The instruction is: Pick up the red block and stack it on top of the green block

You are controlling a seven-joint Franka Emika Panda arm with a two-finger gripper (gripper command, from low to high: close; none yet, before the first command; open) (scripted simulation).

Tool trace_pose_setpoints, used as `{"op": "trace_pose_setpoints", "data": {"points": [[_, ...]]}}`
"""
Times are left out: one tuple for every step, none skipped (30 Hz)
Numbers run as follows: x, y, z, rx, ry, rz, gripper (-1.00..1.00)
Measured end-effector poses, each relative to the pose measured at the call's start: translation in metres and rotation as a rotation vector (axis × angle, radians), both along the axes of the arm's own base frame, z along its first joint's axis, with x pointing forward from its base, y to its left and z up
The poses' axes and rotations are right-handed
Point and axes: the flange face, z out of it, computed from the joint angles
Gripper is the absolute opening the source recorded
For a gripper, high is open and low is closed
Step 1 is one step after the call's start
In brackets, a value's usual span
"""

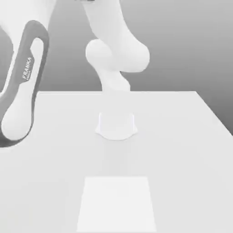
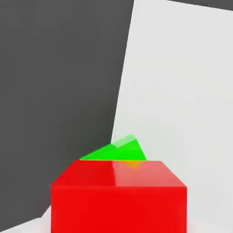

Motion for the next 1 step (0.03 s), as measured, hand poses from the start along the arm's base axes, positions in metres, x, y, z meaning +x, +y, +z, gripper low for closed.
{"op": "trace_pose_setpoints", "data": {"points": [[0.0000, 0.0000, 0.0000, 0.000, 0.000, 0.000, 1.00]]}}
